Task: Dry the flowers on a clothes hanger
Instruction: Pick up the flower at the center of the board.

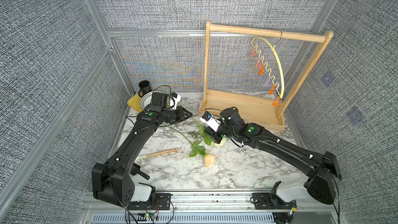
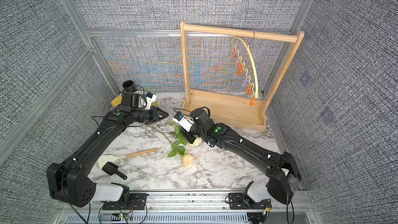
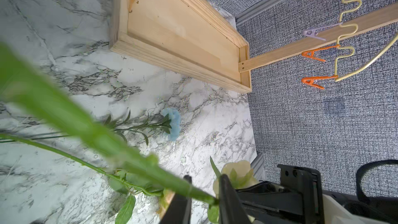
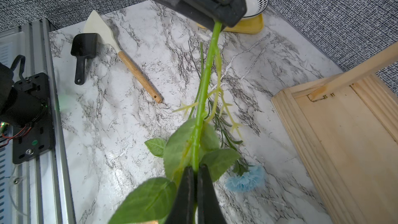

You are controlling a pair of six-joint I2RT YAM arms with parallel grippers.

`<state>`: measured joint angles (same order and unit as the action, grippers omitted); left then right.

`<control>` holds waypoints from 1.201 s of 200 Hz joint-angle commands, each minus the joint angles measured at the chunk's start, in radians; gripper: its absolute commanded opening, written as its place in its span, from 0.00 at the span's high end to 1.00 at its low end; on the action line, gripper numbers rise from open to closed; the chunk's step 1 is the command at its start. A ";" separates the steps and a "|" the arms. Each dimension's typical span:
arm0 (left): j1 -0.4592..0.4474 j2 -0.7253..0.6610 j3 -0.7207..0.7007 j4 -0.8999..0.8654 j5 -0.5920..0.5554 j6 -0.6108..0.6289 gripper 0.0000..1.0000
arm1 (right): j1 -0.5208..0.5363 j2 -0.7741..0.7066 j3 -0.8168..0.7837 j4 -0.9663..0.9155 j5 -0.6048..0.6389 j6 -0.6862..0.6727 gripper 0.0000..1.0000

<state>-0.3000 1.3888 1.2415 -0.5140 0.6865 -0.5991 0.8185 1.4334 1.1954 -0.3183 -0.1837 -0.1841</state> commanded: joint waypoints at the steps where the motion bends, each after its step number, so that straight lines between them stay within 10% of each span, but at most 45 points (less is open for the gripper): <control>1: -0.001 -0.010 0.012 0.023 -0.011 0.021 0.83 | 0.001 -0.001 -0.003 0.030 0.007 0.008 0.98; 29: -0.001 -0.018 0.009 0.028 -0.017 0.030 0.98 | 0.001 -0.011 -0.012 0.039 0.009 0.011 0.97; 145: -0.070 0.020 0.116 -0.032 0.059 0.351 0.98 | -0.075 -0.476 -0.326 0.315 0.130 0.081 0.50; 240: -0.216 0.124 0.191 0.115 -0.020 0.371 0.98 | -0.785 -0.688 -0.289 0.207 0.090 0.453 0.33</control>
<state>-0.5007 1.4841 1.4002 -0.4690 0.6758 -0.2329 0.1135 0.7292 0.8764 -0.0475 -0.1375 0.1734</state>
